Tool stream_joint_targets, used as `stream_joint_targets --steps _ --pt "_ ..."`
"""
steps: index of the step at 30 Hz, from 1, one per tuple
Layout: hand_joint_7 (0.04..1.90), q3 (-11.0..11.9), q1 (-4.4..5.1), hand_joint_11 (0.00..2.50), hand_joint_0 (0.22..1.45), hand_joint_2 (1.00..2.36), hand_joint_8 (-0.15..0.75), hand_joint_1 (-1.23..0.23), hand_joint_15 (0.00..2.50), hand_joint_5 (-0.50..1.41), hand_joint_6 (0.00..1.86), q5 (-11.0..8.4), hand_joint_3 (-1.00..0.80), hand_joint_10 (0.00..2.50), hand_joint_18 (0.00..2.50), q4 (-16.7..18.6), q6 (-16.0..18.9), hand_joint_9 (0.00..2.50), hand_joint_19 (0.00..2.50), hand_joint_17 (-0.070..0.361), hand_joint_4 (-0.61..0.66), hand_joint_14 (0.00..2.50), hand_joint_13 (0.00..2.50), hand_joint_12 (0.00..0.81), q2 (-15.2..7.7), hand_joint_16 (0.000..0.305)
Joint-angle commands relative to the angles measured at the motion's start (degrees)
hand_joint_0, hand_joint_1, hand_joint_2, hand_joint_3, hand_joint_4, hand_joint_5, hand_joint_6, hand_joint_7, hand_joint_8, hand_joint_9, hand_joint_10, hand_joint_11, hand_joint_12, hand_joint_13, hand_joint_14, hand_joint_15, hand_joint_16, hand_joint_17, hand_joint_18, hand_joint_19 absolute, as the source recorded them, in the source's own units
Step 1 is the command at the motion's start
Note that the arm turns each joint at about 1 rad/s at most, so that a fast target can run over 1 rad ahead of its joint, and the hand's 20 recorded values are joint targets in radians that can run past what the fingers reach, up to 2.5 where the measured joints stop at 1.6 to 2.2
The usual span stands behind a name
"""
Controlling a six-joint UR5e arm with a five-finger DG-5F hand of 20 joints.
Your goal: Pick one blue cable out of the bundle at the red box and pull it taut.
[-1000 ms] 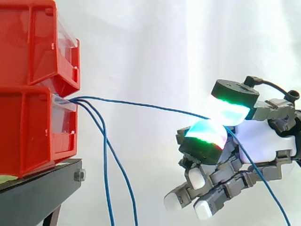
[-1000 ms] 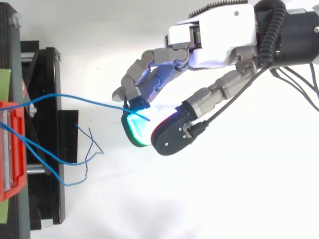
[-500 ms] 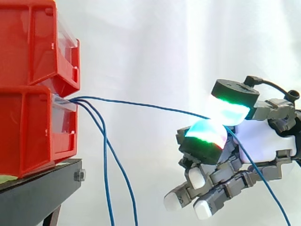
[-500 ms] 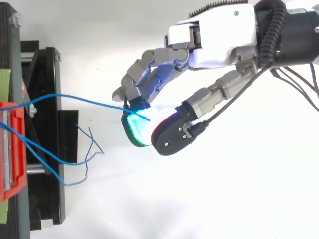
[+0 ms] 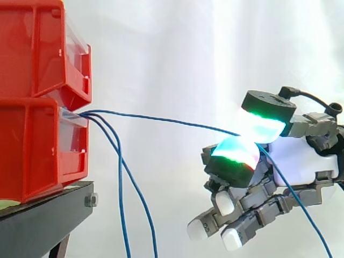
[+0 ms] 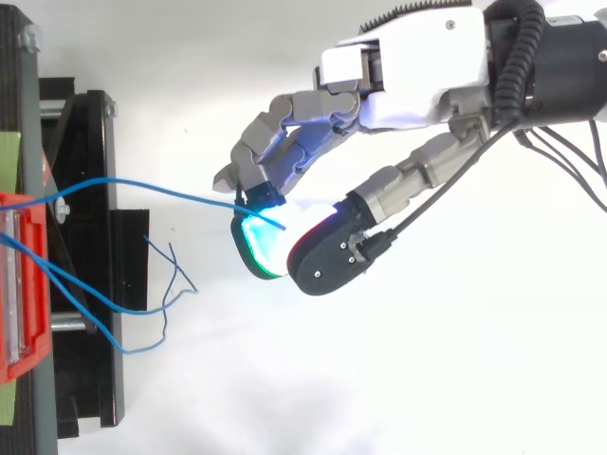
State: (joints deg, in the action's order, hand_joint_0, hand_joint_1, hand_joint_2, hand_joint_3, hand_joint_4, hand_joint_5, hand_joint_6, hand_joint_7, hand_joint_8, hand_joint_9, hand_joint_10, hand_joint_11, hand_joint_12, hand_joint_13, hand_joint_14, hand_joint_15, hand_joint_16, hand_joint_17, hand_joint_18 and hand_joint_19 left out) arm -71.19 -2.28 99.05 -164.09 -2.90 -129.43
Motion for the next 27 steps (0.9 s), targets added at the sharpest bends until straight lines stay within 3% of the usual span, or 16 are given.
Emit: stream_joint_targets --steps 1,27 --pt "1.24 0.0 0.00 0.52 0.63 1.03 0.234 -0.80 0.08 -0.17 0.91 0.00 -0.02 0.01 0.41 0.0 0.0 0.70 0.18 0.129 0.00 0.00 0.37 0.387 0.0 0.057" --pt "1.26 0.0 0.00 0.52 0.63 1.03 0.242 -0.80 0.08 -0.16 0.90 0.00 0.01 0.01 0.38 0.0 0.0 0.74 0.15 0.128 -0.01 0.00 0.38 0.385 0.0 0.057"
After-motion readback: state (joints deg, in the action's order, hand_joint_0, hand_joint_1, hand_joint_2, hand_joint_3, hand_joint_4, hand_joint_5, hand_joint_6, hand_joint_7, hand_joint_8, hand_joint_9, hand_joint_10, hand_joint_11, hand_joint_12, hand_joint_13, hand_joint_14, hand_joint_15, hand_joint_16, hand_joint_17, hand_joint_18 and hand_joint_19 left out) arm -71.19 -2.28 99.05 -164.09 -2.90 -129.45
